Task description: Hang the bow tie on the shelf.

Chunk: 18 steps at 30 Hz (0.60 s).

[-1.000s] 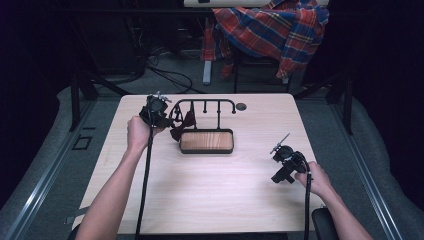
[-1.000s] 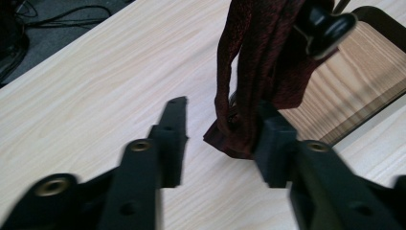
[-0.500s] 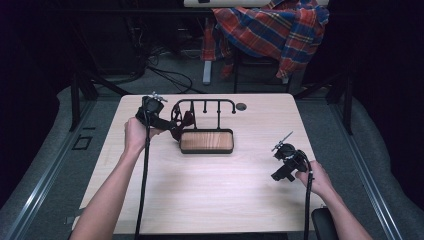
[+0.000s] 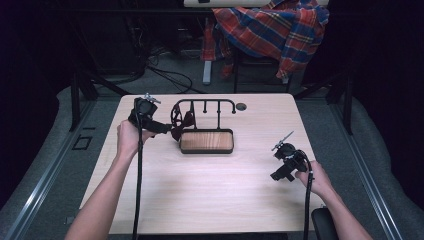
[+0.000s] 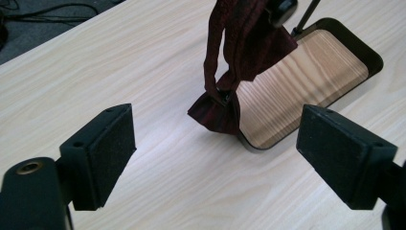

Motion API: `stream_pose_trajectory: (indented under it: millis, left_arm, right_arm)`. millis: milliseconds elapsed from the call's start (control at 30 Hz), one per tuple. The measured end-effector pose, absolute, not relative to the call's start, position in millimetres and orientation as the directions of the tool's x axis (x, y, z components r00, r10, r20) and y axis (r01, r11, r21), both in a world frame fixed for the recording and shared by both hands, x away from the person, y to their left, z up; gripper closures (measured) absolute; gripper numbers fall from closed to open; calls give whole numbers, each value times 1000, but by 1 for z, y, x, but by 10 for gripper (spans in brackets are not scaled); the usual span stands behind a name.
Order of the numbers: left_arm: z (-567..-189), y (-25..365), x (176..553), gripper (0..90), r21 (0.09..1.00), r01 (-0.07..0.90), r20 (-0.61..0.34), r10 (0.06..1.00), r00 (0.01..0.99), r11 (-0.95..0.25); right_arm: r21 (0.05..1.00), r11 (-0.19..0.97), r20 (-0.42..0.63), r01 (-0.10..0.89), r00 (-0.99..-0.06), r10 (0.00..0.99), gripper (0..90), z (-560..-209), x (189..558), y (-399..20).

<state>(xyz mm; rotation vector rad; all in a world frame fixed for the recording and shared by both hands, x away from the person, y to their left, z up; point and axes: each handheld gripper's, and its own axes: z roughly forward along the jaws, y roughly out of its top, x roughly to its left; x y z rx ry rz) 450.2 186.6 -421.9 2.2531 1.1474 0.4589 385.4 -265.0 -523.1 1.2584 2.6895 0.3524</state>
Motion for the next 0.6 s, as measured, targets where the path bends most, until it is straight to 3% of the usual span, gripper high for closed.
stream_pose_trajectory:
  millis: [600]
  left_arm:
    - [-439,216,381,25,600,679,9,852,524,-424]
  right_arm:
    - [265,637,-36,724,-653,757,164,-523,386,-264]
